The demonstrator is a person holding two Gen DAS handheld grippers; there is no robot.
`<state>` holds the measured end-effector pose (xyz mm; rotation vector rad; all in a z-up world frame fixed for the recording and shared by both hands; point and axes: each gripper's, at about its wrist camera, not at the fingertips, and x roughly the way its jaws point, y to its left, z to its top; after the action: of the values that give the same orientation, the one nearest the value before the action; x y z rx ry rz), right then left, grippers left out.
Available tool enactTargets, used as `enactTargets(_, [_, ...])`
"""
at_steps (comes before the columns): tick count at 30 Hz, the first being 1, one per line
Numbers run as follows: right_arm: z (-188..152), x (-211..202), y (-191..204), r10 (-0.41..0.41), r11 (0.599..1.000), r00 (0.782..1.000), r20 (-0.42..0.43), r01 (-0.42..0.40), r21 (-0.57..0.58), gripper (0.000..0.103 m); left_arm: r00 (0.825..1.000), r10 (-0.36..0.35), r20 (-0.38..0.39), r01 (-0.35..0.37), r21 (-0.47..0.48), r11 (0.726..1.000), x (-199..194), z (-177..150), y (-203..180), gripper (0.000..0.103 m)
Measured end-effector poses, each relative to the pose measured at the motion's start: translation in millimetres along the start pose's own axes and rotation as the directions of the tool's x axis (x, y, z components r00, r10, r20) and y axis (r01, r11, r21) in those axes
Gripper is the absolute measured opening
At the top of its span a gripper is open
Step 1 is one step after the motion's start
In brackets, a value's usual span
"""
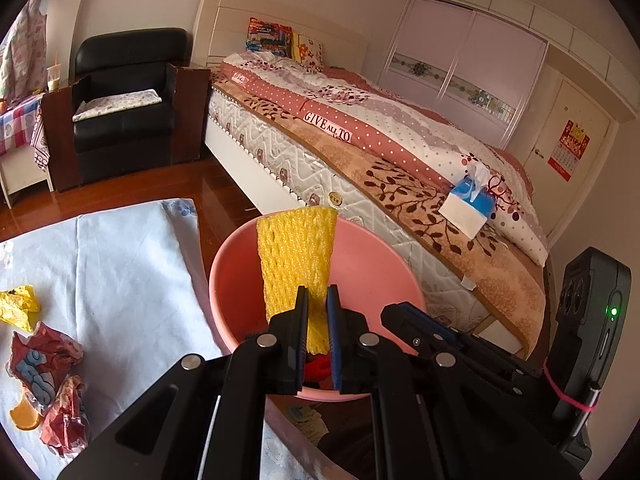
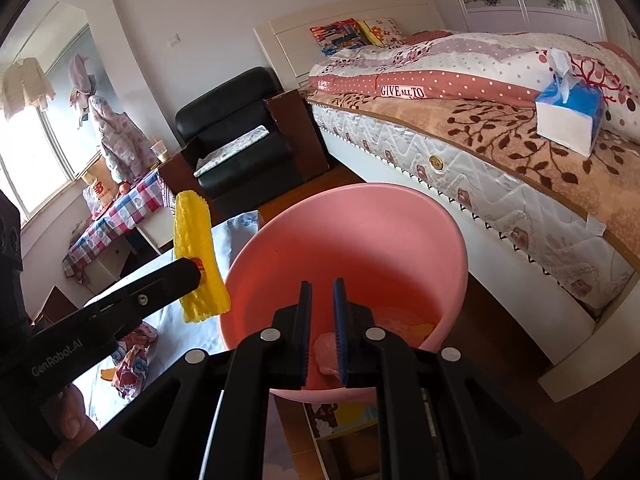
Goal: Collect trash
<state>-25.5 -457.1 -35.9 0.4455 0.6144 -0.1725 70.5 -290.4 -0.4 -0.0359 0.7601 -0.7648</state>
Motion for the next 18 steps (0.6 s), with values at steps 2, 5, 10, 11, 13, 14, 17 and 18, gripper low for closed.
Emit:
enactTargets(2, [0, -1, 1, 0.001, 1.000, 1.000, 0.000, -0.001, 0.001, 0.011, 1.000, -0.003, 0.005, 0.003, 0.003, 1.000, -2, 1, 1, 0.008])
enactTargets(5, [1, -3, 1, -0.002, 1.000, 1.000, 0.005, 0.002, -0.002, 0.011, 1.000, -0.010, 0.006, 0.010, -0.005, 1.000, -4, 1, 2, 0.008])
enactTargets(10, [0, -6, 6, 0.017, 1.000, 1.000, 0.002, -0.017, -0.011, 0.011, 1.000, -0.015, 0.021, 0.015, -0.012, 1.000, -10, 2, 6, 0.008])
enactTargets(11, [0, -6, 9, 0.024, 1.000, 1.000, -0.001, -0.024, -0.017, 0.011, 1.000, -0.016, 0.024, 0.016, -0.015, 1.000, -13, 2, 8, 0.008])
enactTargets(13, [-1, -5, 14, 0.033, 0.999, 0.999, -0.006, -0.034, -0.028, 0.011, 0.999, -0.017, 0.028, 0.017, -0.026, 1.000, -17, 1, 12, 0.008])
enactTargets(14, [-2, -5, 17, 0.036, 0.999, 0.999, -0.007, -0.037, -0.031, 0.011, 0.999, -0.017, 0.029, 0.018, -0.034, 0.999, -20, 0, 15, 0.008])
enactTargets(17, [-3, -4, 22, 0.051, 0.998, 0.999, -0.019, -0.051, -0.028, 0.011, 0.999, -0.014, 0.035, 0.016, -0.047, 0.999, -28, -2, 22, 0.008])
enactTargets(18, [-4, -4, 25, 0.056, 0.998, 0.998, -0.022, -0.057, -0.030, 0.011, 0.999, -0.013, 0.038, 0.015, -0.051, 0.999, -31, -3, 24, 0.008])
